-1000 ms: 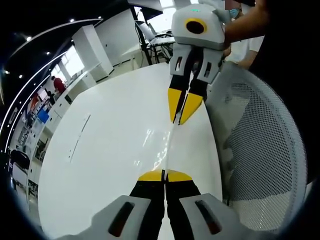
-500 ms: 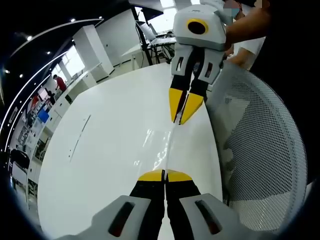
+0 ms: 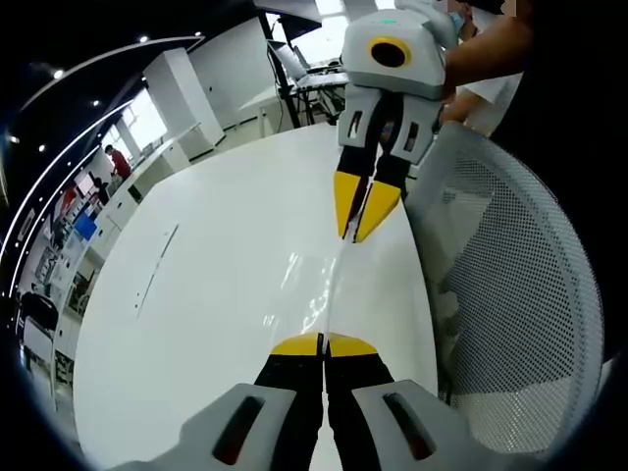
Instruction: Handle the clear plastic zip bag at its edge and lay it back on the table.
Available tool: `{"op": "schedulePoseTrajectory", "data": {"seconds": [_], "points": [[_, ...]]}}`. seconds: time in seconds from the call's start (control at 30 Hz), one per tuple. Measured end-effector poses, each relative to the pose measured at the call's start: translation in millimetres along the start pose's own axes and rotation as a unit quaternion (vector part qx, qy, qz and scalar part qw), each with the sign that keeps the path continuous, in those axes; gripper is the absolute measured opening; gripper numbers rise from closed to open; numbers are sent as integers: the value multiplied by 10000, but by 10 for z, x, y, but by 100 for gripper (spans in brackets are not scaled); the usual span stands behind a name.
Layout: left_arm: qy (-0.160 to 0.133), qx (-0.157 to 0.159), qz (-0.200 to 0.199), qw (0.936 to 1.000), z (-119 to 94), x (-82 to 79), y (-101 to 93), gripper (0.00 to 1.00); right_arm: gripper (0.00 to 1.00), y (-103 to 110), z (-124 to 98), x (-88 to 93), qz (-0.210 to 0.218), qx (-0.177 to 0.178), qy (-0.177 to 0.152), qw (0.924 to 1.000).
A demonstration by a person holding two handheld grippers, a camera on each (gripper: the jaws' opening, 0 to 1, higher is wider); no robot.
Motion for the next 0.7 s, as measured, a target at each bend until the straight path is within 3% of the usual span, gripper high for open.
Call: {"op": "schedulePoseTrajectory", "data": {"seconds": [0.7], "points": [[35, -41, -37, 10000, 3, 36, 7, 0, 0, 18, -17, 31, 13, 4, 37, 10000]]}}
Point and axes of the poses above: the point that each gripper's makers call its tool centre point, and the gripper's own axes: z roughly forward along the fingers, y roughly to its left, x roughly out of its underside, the point moved 6 cm from there along -z, roughly backward along the fingers, and after that the axes turned 8 degrees about -z, right-handed, at the moved point
